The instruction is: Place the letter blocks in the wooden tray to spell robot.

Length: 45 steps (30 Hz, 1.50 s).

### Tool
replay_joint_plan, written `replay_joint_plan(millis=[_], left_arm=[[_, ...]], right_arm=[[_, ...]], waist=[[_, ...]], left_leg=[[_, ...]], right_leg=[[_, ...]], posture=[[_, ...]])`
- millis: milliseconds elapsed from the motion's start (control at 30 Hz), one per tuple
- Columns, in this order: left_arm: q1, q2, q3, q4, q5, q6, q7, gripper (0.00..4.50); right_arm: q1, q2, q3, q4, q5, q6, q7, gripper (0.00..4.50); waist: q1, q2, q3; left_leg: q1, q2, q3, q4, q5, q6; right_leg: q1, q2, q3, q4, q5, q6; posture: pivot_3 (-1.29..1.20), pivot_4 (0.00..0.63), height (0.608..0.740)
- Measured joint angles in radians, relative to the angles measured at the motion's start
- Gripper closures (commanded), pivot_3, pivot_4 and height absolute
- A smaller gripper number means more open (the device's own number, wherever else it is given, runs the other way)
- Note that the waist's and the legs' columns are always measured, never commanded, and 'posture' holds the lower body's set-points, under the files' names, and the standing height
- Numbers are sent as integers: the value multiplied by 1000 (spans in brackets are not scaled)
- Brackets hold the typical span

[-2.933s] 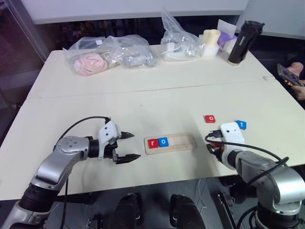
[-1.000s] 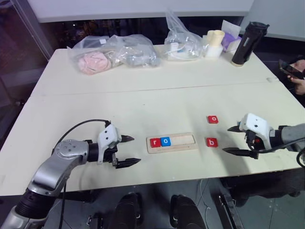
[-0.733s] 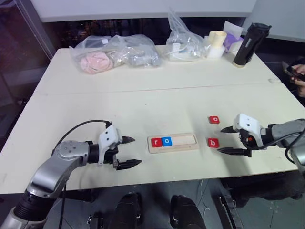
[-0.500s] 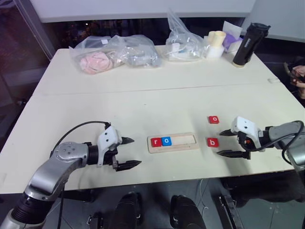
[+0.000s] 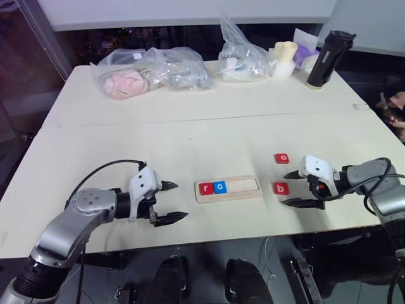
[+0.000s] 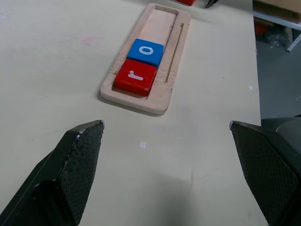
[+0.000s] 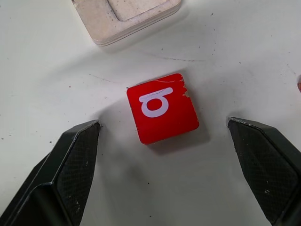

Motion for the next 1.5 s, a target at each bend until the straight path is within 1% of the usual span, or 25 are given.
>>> replay_joint_plan(millis=[200,333,733,767,800,833,900,933,967,1267,1400,1500], left_arm=[[15,3,15,-11,0,2,6,0],[16,4,15,-12,0,2,7,0],[27,4,15,-12,0,1,8,0],[31,4,15,-12,0,0,8,0],[33,4,15,-12,0,0,8,0],[34,4,15,-12,0,0,8,0],[34,4,15,-12,0,-2,9,0],[34,4,15,-12,0,-2,9,0],[34,4,15,-12,0,-2,9,0],[36,4,15,-11,2,-16,9,0],[35,4,15,-9,2,-18,7,0],[35,4,15,-5,2,-21,5,0]], right_arm=[[-15,4,5,37,-15,-33,12,94],[-37,12,18,68,-27,-52,18,94],[-46,42,20,39,-35,-34,25,94],[-44,43,21,31,-35,-30,25,687],[-42,44,21,27,-35,-29,26,962],[-41,45,22,24,-35,-28,25,1387],[-41,52,22,23,-35,-27,23,2481],[-41,55,22,23,-36,-27,20,2972],[-41,56,22,23,-36,-28,17,3352],[-51,55,34,-4,-52,-46,17,3347],[-112,57,71,-89,-51,-33,55,3347],[-162,79,81,-133,-44,-7,72,3347]], waist=[[0,0,0],[0,0,0],[-4,0,0],[-3,0,0],[-3,0,0],[-2,0,0],[-1,0,0],[-1,0,0],[-1,0,0],[-2,0,0],[-3,2,1],[-1,2,1]], left_leg=[[3,0,0,0,0,0],[8,1,0,0,-2,-3],[9,3,1,0,-2,-3],[8,3,1,0,-2,-3],[8,3,0,0,-2,-3],[8,3,1,0,-2,-3],[9,3,1,0,-2,-3],[9,3,1,0,-2,-3],[9,3,1,0,-2,-3],[8,3,1,0,-2,-4],[7,4,1,-1,-2,-4],[7,4,1,-1,-2,-4]], right_leg=[[2,0,0,0,0,0],[3,0,0,-1,0,0],[3,2,0,0,1,-2],[2,2,0,0,1,-2],[2,2,0,0,1,-2],[2,2,0,0,1,-2],[2,2,0,-1,1,-2],[2,2,0,-1,1,-2],[2,2,0,-1,1,-2],[1,2,0,-1,1,-2],[1,2,1,-1,1,-2],[0,2,1,-1,1,-2]], posture=[[0,150,725],[0,150,725],[0,150,725],[0,150,725],[0,150,725],[0,150,725],[0,150,725],[0,150,725],[0,150,725],[0,150,725],[0,150,725],[0,150,725]])
